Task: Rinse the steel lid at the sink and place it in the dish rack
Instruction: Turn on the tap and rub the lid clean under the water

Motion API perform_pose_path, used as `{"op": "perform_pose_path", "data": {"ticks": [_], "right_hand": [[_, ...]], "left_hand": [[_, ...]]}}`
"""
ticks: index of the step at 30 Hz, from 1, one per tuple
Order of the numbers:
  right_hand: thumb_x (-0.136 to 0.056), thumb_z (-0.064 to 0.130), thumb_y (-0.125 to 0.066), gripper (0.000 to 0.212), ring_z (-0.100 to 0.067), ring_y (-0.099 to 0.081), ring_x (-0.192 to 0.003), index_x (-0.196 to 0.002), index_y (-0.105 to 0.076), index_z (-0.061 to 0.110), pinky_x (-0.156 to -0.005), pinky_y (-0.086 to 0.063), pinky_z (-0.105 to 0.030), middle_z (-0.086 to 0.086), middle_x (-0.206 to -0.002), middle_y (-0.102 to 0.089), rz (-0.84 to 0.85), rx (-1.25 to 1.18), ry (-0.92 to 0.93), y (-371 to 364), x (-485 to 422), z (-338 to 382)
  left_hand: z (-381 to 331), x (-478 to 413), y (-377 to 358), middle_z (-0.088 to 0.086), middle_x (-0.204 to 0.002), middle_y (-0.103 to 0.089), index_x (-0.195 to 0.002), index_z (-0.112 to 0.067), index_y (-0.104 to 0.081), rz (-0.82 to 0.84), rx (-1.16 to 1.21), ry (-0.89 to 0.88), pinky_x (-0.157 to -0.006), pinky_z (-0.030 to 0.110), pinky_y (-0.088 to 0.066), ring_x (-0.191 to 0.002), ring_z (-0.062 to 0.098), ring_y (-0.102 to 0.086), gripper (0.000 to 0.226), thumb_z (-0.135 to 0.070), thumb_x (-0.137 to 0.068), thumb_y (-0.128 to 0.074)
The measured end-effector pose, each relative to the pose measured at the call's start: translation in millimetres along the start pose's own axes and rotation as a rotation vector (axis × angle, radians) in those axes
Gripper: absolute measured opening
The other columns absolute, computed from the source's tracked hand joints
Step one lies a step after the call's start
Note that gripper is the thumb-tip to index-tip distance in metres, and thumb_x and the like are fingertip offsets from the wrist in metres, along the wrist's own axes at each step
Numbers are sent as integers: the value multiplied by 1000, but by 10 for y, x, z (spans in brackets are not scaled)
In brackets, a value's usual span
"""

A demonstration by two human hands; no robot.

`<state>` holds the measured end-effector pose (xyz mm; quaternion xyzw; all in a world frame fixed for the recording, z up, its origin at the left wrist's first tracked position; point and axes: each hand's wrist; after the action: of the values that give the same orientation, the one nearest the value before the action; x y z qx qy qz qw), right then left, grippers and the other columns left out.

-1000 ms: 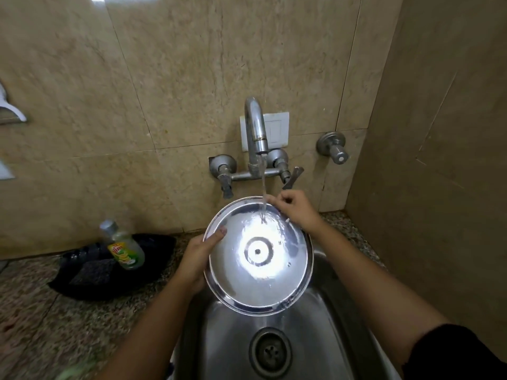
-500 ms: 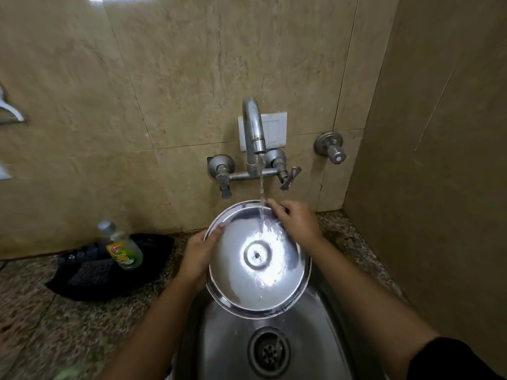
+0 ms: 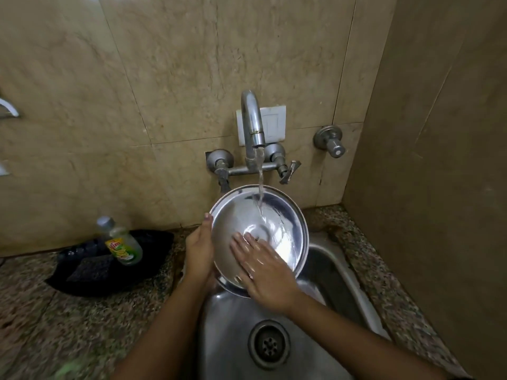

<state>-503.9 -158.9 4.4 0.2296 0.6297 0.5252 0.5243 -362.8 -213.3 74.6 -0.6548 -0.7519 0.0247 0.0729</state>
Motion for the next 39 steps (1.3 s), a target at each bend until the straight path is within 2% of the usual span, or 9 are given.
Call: {"op": "perform_pose_path", "data": {"ticks": [5, 9, 14, 18, 22, 27, 31, 37, 39], "right_hand": [[-98, 50, -26, 68, -18, -2, -149, -153, -4, 18, -119, -20, -47, -1, -160, -2, 3, 92, -414, 31, 170, -639], [-97, 54, -19, 69, -19, 2, -149, -152, -1, 15, -120, -3, -41, -3, -162, 1, -93, 52, -503, 275, -464, -536], [-96, 31, -31, 59, -18, -8, -149, -152, -21, 12, -120, -9, -43, -4, -161, -15, -175, -34, -182, 298, -815, 105], [-100, 34, -31, 59, -13, -3, -149, -153, -15, 16, -120, -9, -34, 0, -162, -10, -26, 8, -41, 55, -192, 92], [-98, 47, -33, 66, -14, -4, -149, -154, -10, 22, -119, 3, -34, 4, -161, -3, 72, 130, -185, 8, 282, -391], [-99, 45, -25, 64, -14, -1, -149, -154, -11, 15, -119, -8, -42, -1, -161, -4, -9, 143, -366, 152, -41, -576], [-98, 51, -26, 70, -16, 6, -148, -152, 0, 14, -121, 0, -39, -2, -158, 9, -122, 31, -433, 254, -583, -331], [-99, 35, -27, 61, -16, -2, -150, -153, -14, 11, -120, -12, -40, -5, -162, -8, -94, -86, -22, 162, -588, 223], [-99, 44, -32, 66, -12, 2, -149, -154, -10, 14, -121, -7, -37, -1, -162, -5, -5, -96, 75, 83, -281, 133]], "left_hand": [[55, -12, 97, 17, -77, -60, -80, -4, -63, -60, -42, -10, -69, 35, -46, -73, 24, -55, 42, -41, -95, -50], [115, 74, -36, 10, -71, -63, -78, -2, -65, -20, -54, 23, -65, 31, -47, -69, 21, -58, 44, -39, -96, -49], [83, 131, -190, 12, -86, -74, -91, -5, -71, -1, -8, 6, -64, 21, -55, -75, 19, -69, 43, -38, -97, -46], [-2, 40, -122, 2, -74, -74, -81, -12, -70, -27, 71, 33, -71, 27, -55, -74, 18, -69, 38, -42, -95, -50], [50, -4, -32, 6, -72, -67, -70, -12, -67, -63, -13, 29, -72, 34, -50, -73, 23, -62, 43, -44, -93, -51], [56, 42, -54, 5, -73, -66, -73, -8, -65, -117, -26, 31, -67, 29, -48, -71, 19, -60, 45, -45, -94, -50], [-5, -9, -25, 4, -73, -72, -69, -13, -71, -92, -4, 21, -70, 32, -52, -71, 20, -65, 46, -47, -92, -51], [26, 84, -113, -3, -75, -76, -84, -13, -72, 4, 65, 55, -62, 19, -54, -67, 7, -71, 37, -39, -96, -49], [15, 72, -75, -1, -72, -75, -82, -11, -71, 16, 51, 76, -61, 20, -55, -66, 9, -71, 38, -40, -96, -50]]}}
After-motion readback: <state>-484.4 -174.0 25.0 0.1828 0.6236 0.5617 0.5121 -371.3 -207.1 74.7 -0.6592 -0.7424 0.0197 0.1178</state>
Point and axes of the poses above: each hand's wrist, its own x-axis away from the middle knuckle, its own y-axis out of the back of the hand, z = x × y
